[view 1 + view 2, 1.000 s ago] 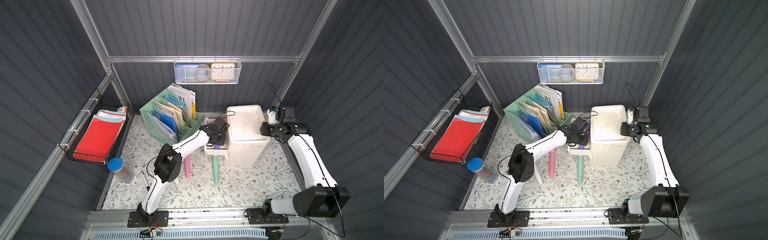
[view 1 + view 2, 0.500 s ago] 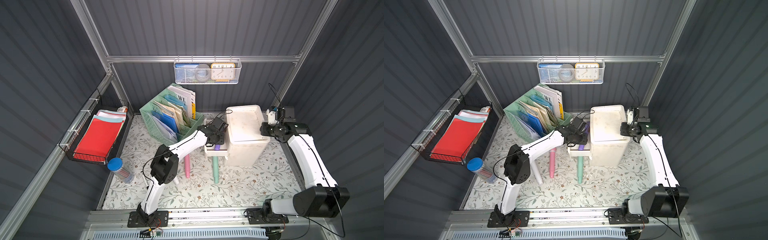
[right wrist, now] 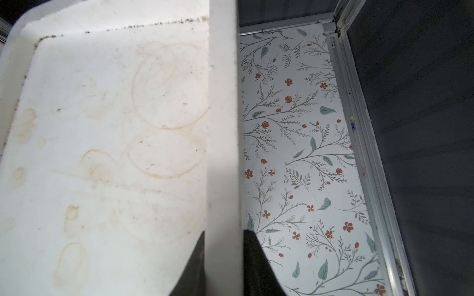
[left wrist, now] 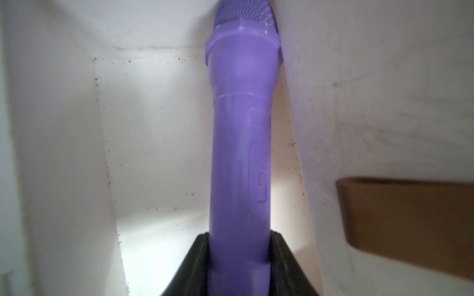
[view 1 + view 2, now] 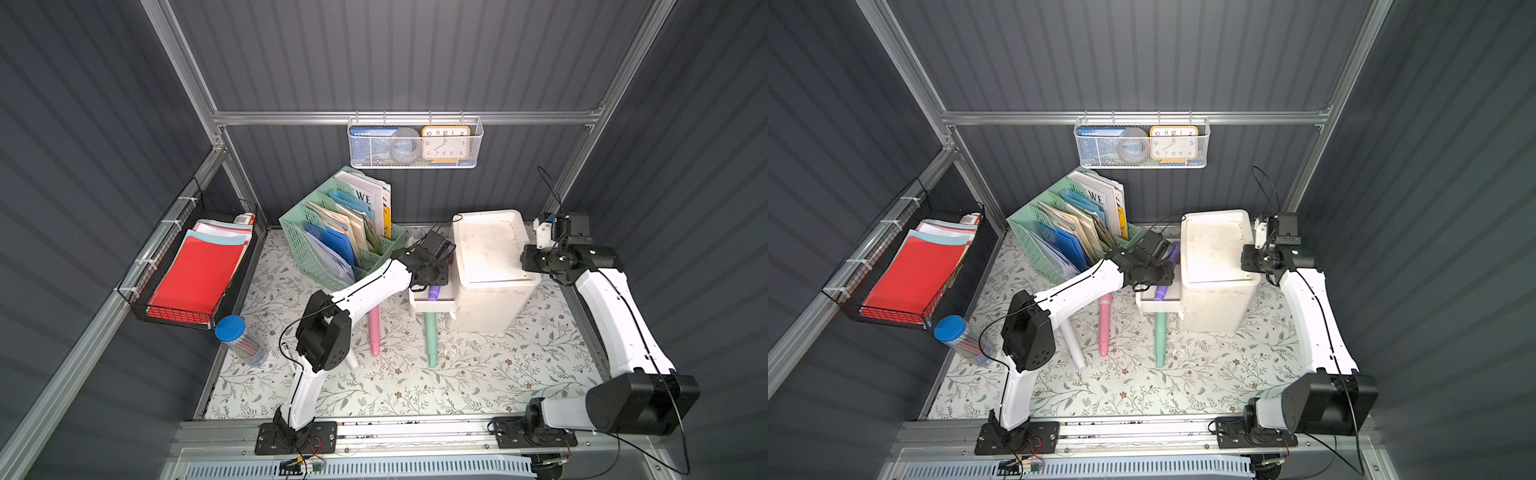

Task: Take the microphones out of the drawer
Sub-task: Pick up the microphone from the drawer.

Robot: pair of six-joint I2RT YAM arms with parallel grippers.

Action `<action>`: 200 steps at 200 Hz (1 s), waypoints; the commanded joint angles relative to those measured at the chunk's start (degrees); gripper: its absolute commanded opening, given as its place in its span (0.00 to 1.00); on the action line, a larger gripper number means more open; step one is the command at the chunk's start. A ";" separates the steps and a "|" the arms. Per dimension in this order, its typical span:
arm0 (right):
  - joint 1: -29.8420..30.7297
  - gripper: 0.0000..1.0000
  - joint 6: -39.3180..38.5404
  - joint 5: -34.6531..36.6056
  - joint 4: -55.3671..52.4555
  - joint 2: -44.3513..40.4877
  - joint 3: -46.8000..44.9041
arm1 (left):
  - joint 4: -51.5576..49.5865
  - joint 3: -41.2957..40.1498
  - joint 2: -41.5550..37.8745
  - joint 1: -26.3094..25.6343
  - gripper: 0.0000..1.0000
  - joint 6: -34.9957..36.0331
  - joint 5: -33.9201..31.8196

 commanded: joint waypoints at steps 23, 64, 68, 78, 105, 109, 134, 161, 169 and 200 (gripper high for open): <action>-0.19 0.01 5.73 -5.64 -6.79 1.30 -3.42 | 2.07 1.85 -4.67 0.85 0.21 -1.42 -3.62; -0.19 0.01 5.88 -5.86 -6.72 1.33 -3.52 | -2.51 4.60 -3.60 1.43 0.16 -1.56 -1.35; -0.19 0.01 5.85 -5.87 -6.68 1.34 -3.43 | -2.63 4.57 -3.72 1.40 0.15 -1.63 -1.34; -0.19 0.01 5.85 -5.83 -6.80 1.31 -3.45 | -2.65 3.97 -4.27 1.41 0.16 -1.80 -1.34; -0.19 0.01 5.83 -5.74 -6.76 1.25 -3.49 | -1.95 2.01 -6.84 1.43 0.16 -1.87 -2.30; -0.18 0.01 5.77 -5.84 -6.79 1.25 -3.44 | -1.97 1.81 -7.21 1.45 0.16 -1.78 -2.58; -0.19 0.01 5.76 -5.76 -6.77 1.21 -3.39 | -2.41 0.76 -10.01 1.54 0.16 -1.05 -4.80; -0.18 0.01 5.80 -5.71 -6.81 1.16 -3.53 | -2.50 -2.86 -14.27 1.83 0.16 -0.42 -8.05; -0.18 0.01 5.80 -5.73 -6.73 1.24 -3.50 | -2.42 -4.32 -15.65 1.99 0.16 -0.17 -9.19; -0.16 0.01 5.76 -6.10 -6.73 1.60 -3.24 | -2.39 -11.07 -20.92 2.52 0.16 0.02 -12.71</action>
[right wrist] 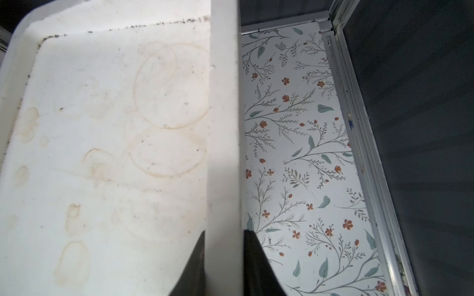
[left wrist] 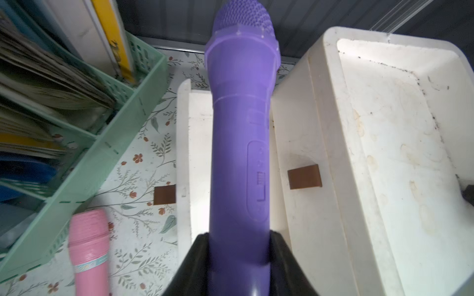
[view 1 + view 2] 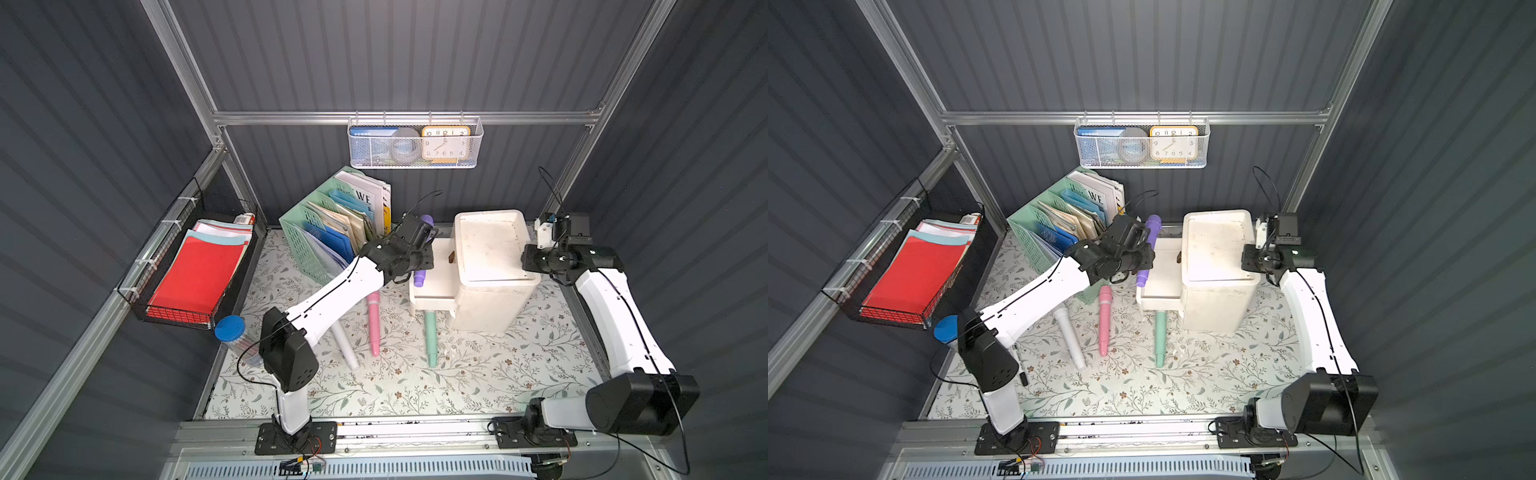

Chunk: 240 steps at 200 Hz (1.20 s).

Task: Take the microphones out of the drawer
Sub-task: Place the microphone at the center of the board.

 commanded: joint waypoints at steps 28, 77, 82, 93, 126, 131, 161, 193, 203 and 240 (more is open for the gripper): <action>-0.03 0.01 4.75 -7.09 -6.72 1.95 -3.14 | -0.97 -10.89 -7.40 1.15 0.16 0.82 -6.41; -0.03 0.01 4.75 -7.37 -6.82 2.41 -3.00 | -0.75 -20.13 -10.45 1.50 0.17 -2.71 -7.96; -0.03 0.01 4.72 -7.34 -6.85 2.41 -2.93 | -0.50 -20.88 -10.50 1.51 0.17 -2.89 -8.00; -0.03 0.01 4.72 -7.42 -6.96 2.52 -2.93 | 0.28 -22.54 -10.45 1.51 0.17 -3.19 -7.80; -0.03 0.01 4.73 -7.31 -6.97 2.59 -3.00 | 5.87 -29.02 -10.95 1.56 0.16 -3.31 -5.04; -0.03 0.01 4.66 -7.28 -6.98 2.67 -2.97 | 7.06 -29.55 -11.05 1.51 0.16 -3.25 -4.43; -0.03 0.01 4.79 -7.22 -6.98 2.58 -3.00 | 10.62 -35.13 -10.64 1.51 0.17 -3.40 -2.62; -0.03 0.01 4.80 -7.22 -7.12 2.50 -3.00 | 11.84 -38.55 -9.50 1.51 0.19 -4.30 -1.55; -0.03 0.01 4.75 -7.19 -7.02 2.45 -3.07 | 11.94 -39.20 -9.07 1.54 0.19 -4.58 -1.17; -0.03 0.01 4.85 -7.28 -6.98 2.39 -3.24 | 12.48 -40.29 -6.97 1.48 0.19 -5.67 0.55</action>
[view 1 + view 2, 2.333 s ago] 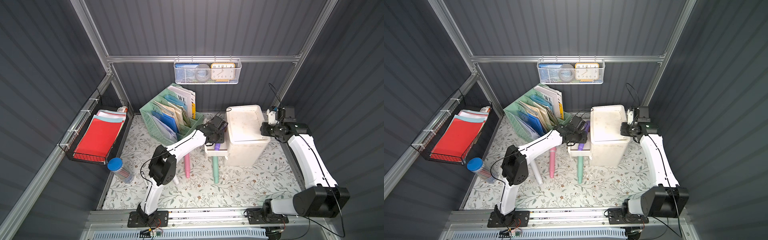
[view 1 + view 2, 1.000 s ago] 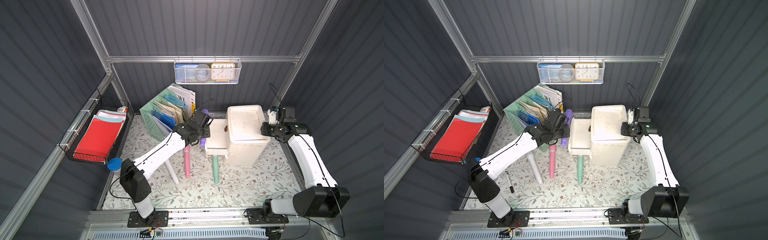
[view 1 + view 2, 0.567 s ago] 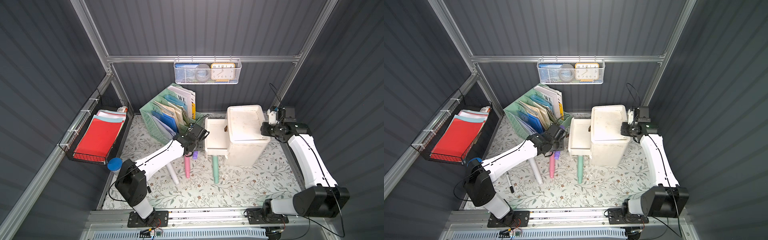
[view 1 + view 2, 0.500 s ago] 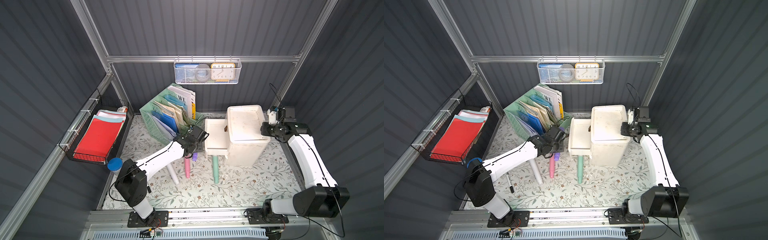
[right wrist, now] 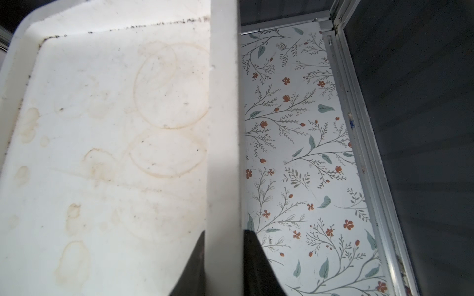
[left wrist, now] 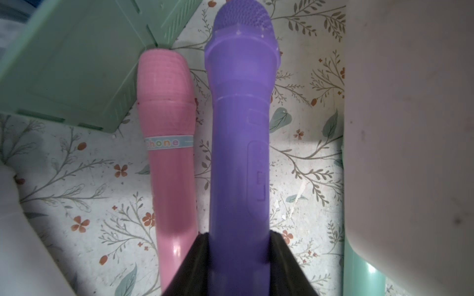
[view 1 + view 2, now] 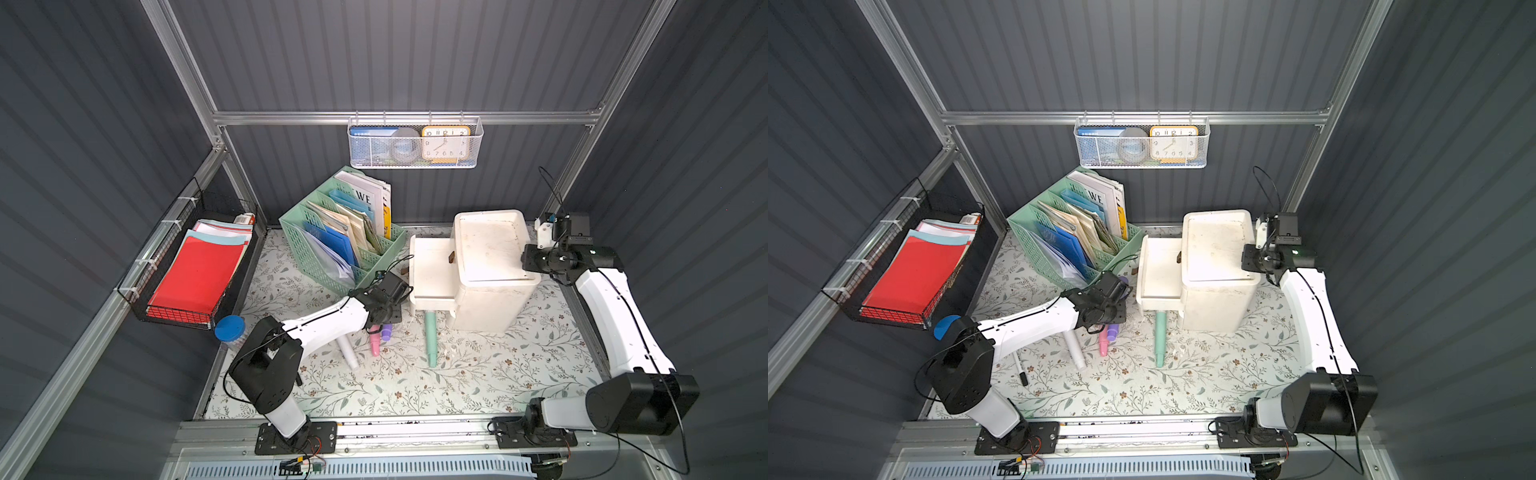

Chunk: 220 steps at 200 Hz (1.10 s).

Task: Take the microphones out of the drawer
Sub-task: Place the microphone at the center of the board.

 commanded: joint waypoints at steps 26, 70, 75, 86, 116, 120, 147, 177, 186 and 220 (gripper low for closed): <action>0.01 0.01 4.82 -6.74 -7.09 2.08 -3.23 | 1.44 -0.73 3.39 0.21 0.19 -2.11 2.25; -0.01 0.01 4.82 -6.64 -7.00 1.75 -3.51 | 1.50 -1.78 5.30 0.24 0.19 -2.22 2.43; -0.03 0.01 4.78 -6.68 -6.99 1.76 -3.47 | 1.59 -2.19 5.41 0.27 0.19 -2.29 2.45; -0.03 0.01 4.83 -6.64 -6.98 1.79 -3.39 | 2.16 -3.24 5.48 0.27 0.19 -2.26 2.83; -0.03 0.01 4.82 -6.69 -6.99 1.73 -3.45 | 2.98 -5.28 5.62 0.13 0.20 -3.29 3.69; 0.01 0.01 4.80 -6.72 -7.04 1.72 -3.39 | 3.02 -5.43 5.61 0.08 0.20 -3.36 3.68; -0.03 0.01 4.79 -6.87 -6.98 1.61 -3.30 | 2.95 -5.57 5.97 0.06 0.26 -3.38 3.68; -0.03 0.01 4.83 -6.56 -7.07 1.35 -3.32 | 1.77 -5.06 7.04 -0.07 0.37 -2.95 3.53; -0.03 0.01 4.82 -6.41 -7.07 1.22 -3.40 | 1.46 -4.92 7.23 -0.05 0.40 -2.79 3.34; -0.03 0.02 4.76 -6.31 -7.05 1.19 -3.42 | 0.87 -4.07 7.15 -0.06 0.45 -2.76 3.18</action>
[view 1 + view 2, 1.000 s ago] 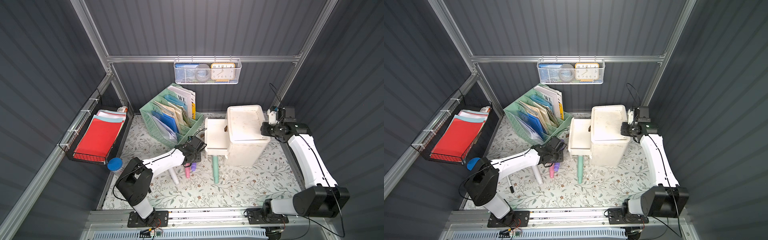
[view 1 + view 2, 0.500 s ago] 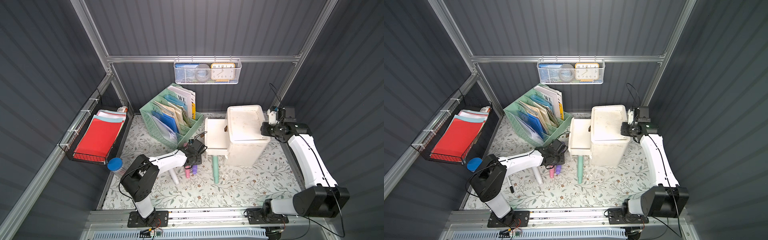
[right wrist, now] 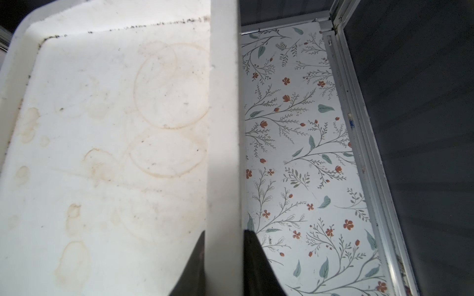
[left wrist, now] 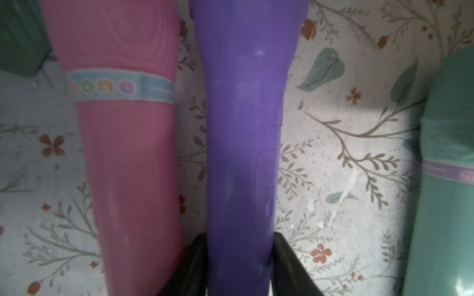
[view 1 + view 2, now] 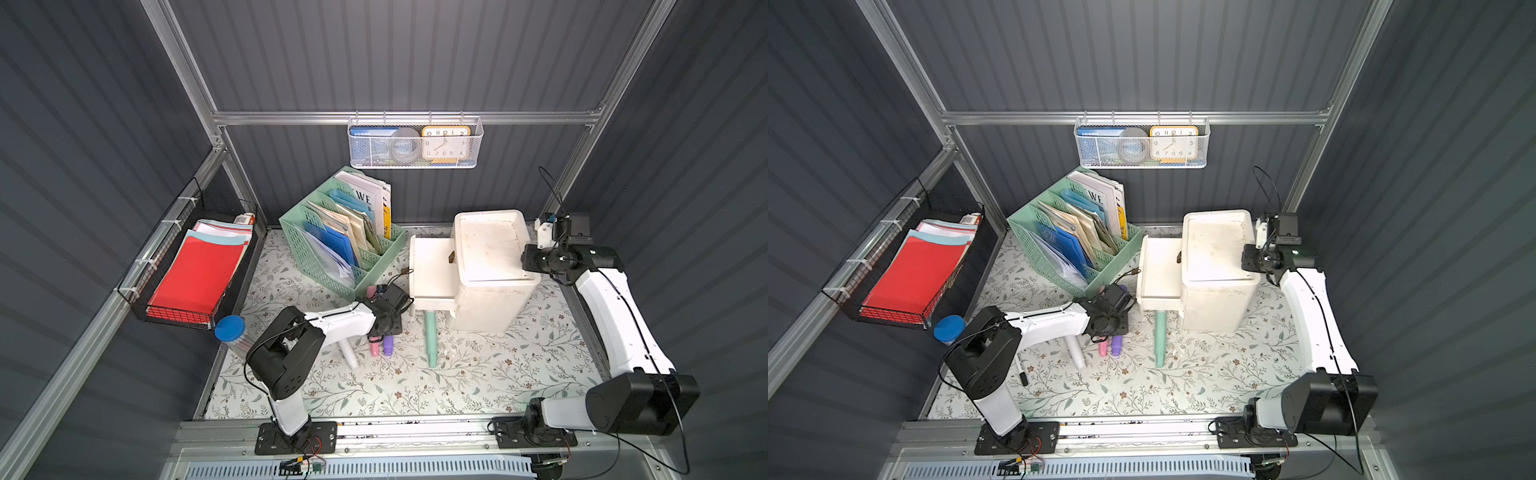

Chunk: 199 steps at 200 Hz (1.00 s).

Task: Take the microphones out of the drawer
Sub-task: Place the microphone at the center of the board.

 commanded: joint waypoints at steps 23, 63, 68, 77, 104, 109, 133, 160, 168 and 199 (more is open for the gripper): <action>-0.03 0.02 4.76 -6.41 -7.03 1.25 -3.39 | -5.09 1.53 0.19 0.06 0.49 -0.64 -0.49; -0.03 0.02 4.74 -6.29 -6.99 1.22 -3.43 | -8.38 5.88 -2.70 0.00 0.52 0.85 -2.52; -0.03 0.02 4.75 -6.35 -7.04 1.21 -3.43 | -8.89 6.76 -3.11 0.08 0.52 1.12 -3.04; -0.03 0.02 4.81 -6.31 -6.99 1.25 -3.44 | -9.70 8.25 -3.71 0.18 0.53 1.69 -3.92; 0.01 0.02 4.75 -6.29 -6.99 1.12 -3.49 | -11.40 12.96 -5.37 0.53 0.53 4.73 -8.12; -0.03 0.02 4.70 -6.18 -6.92 1.05 -3.60 | -11.61 13.34 -5.55 0.68 0.53 5.40 -9.04; -0.03 0.02 4.70 -6.13 -6.78 0.78 -3.73 | -11.90 18.93 -6.13 2.26 0.52 8.10 -10.16; -0.03 0.02 4.75 -6.18 -6.85 0.63 -3.84 | -9.95 21.88 -6.23 5.21 0.37 8.67 -7.43; -0.03 0.02 4.82 -6.10 -6.85 0.57 -3.95 | -8.73 22.45 -5.98 6.19 0.25 8.66 -5.12; -0.03 0.02 4.87 -6.34 -6.90 0.57 -4.04 | -4.75 26.49 -3.08 7.64 0.00 9.73 3.07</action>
